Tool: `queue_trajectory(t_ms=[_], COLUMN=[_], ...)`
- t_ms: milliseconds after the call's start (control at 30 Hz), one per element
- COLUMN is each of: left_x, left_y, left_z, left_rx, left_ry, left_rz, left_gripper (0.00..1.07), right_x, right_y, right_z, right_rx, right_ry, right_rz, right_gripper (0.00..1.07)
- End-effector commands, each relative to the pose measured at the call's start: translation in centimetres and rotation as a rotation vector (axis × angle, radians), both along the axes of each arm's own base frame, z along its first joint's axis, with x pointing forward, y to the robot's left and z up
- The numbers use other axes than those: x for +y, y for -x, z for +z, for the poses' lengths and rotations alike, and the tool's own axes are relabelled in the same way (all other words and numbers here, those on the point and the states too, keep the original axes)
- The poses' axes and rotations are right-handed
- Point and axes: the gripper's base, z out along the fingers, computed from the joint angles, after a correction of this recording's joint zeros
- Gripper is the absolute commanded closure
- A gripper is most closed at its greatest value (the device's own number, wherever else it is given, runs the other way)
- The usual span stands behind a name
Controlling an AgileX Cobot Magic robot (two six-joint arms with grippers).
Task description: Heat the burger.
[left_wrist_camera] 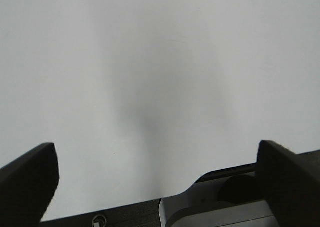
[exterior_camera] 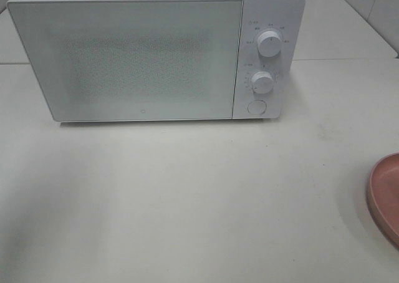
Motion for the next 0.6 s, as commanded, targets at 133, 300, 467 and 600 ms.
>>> queue_trajectory(t_ms=[133, 300, 467, 600], left_x=[4.0, 4.4, 4.6, 4.5], left_y=[3.7, 6.0, 8.6, 10.7], left_z=[-1.0, -2.3, -4.0, -5.8], left_rx=[-0.004, -0.006, -0.029, -0.076], left_ry=[-0.008, -0.006, -0.001, 0.019], left_rz=[0.160, 0.169, 0.169, 0.147], left_gripper=[0.06, 0.06, 0.06, 0.06], right_x=[0.0, 0.0, 0.0, 0.0], right_y=[0.3, 0.3, 0.3, 0.3], right_z=[0.0, 0.0, 0.0, 0.0], right_rx=[-0.040, -0.040, -0.040, -0.040], right_ry=[0.005, 0.005, 0.005, 0.005], right_rz=[-0.003, -0.003, -0.003, -0.003], right_gripper=[0.32, 0.32, 0.32, 0.32])
